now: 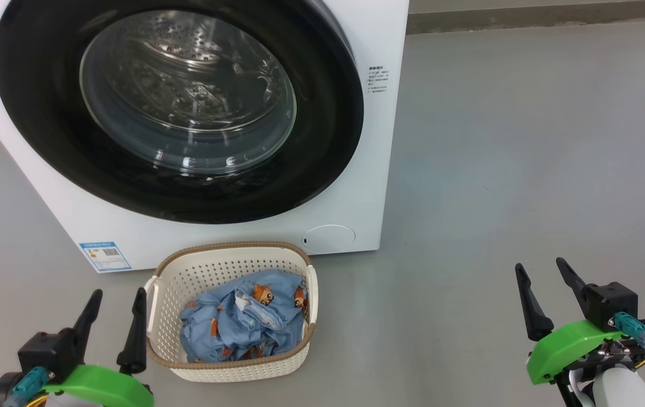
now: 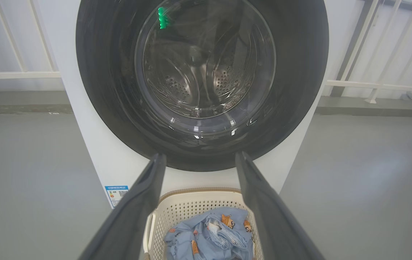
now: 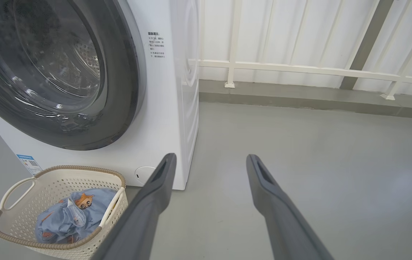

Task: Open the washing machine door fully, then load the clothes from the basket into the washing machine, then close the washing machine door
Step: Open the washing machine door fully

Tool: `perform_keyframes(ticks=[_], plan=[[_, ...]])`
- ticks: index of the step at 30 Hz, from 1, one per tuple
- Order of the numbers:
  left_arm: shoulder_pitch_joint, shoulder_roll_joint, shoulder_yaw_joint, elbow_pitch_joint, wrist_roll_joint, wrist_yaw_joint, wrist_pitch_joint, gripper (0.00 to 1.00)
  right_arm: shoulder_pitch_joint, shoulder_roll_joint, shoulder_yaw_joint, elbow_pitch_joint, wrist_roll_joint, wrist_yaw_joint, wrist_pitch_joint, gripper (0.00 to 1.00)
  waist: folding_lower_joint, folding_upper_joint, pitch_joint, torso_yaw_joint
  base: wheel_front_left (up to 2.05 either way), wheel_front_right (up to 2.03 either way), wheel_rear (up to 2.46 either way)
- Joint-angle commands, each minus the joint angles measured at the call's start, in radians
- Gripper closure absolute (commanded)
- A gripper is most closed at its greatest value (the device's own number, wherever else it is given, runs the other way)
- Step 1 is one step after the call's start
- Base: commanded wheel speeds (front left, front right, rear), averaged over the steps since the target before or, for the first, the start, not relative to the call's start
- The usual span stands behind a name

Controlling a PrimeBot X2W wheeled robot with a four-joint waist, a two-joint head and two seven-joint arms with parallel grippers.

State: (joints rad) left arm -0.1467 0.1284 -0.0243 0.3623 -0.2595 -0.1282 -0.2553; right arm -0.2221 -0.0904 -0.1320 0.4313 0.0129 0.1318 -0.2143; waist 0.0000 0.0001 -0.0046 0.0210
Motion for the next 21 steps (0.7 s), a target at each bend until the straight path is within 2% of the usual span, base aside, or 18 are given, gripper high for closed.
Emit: perform_keyframes(ticks=[1,15,21], plan=[[-0.022,0.024,0.034,-0.028,0.001,-0.002,-0.006,0.0,-0.01,-0.001,0.025,-0.028,0.006,-0.001,-0.011,0.0,0.0,-0.0001,-0.001,0.0,0.0,0.0,0.0],[-0.005,0.022,0.034,-0.053,0.019,-0.002,-0.006,0.0,-0.043,0.003,0.02,-0.033,0.043,-0.001,-0.004,0.0,0.0,-0.0001,0.008,0.007,0.0,0.0,0.0],[0.001,0.023,0.02,-0.08,0.027,-0.002,-0.006,0.0,-0.097,0.007,-0.015,-0.052,0.121,-0.001,-0.005,0.0,0.0,-0.0001,0.029,0.014,0.0,0.0,0.0]])
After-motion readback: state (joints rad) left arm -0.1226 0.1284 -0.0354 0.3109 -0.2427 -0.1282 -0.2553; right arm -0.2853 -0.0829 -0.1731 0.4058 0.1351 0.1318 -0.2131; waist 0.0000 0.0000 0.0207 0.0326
